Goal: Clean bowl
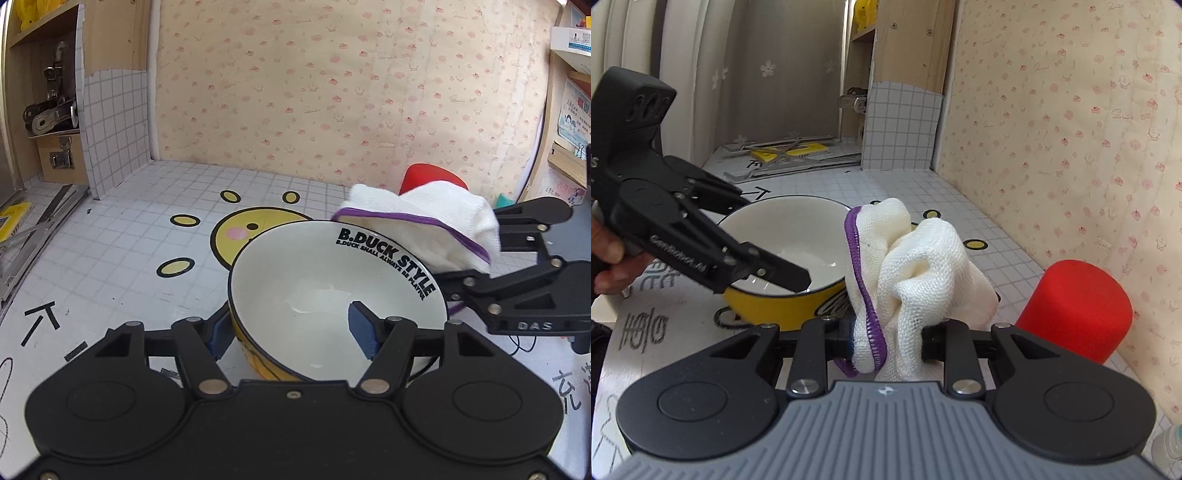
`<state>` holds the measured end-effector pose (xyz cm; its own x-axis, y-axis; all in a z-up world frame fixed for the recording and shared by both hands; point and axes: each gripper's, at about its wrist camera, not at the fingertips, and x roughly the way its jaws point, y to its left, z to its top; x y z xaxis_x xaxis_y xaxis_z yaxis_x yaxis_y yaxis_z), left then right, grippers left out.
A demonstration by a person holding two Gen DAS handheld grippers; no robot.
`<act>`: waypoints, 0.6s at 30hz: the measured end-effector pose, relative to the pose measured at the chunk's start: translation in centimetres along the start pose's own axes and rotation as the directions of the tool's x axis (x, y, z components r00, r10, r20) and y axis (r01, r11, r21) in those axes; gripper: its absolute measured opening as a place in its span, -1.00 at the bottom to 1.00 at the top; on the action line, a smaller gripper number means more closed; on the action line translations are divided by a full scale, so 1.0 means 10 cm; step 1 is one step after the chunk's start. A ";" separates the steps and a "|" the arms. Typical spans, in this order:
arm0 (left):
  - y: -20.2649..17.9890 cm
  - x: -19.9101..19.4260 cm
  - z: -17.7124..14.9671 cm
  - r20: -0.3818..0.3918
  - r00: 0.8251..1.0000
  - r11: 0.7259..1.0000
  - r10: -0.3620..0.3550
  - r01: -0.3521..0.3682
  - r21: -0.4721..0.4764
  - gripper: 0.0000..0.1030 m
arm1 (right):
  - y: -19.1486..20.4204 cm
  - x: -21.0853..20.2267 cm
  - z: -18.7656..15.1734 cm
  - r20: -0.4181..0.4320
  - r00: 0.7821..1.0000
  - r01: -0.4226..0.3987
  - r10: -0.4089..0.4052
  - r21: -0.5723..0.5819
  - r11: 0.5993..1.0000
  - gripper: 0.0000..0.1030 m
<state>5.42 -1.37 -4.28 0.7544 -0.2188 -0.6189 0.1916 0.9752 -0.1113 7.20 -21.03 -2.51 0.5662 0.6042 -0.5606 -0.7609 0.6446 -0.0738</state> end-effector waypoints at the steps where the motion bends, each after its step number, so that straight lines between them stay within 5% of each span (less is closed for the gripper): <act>1: 0.00 0.01 0.00 0.000 1.000 1.000 -0.002 0.002 -0.004 0.34 | 0.00 -0.01 0.00 0.002 1.000 0.000 0.000 -0.001 1.000 -0.44; 18: 0.00 0.00 0.09 0.019 0.999 0.978 -0.046 0.042 0.203 0.46 | -0.05 0.22 0.06 0.077 0.988 0.128 -0.132 0.056 0.990 -0.43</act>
<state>5.98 -1.37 -3.63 0.7563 -0.2645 -0.5984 0.3465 0.9378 0.0234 9.00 -19.72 -3.27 0.6843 0.5485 -0.4805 -0.6635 0.7416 -0.0984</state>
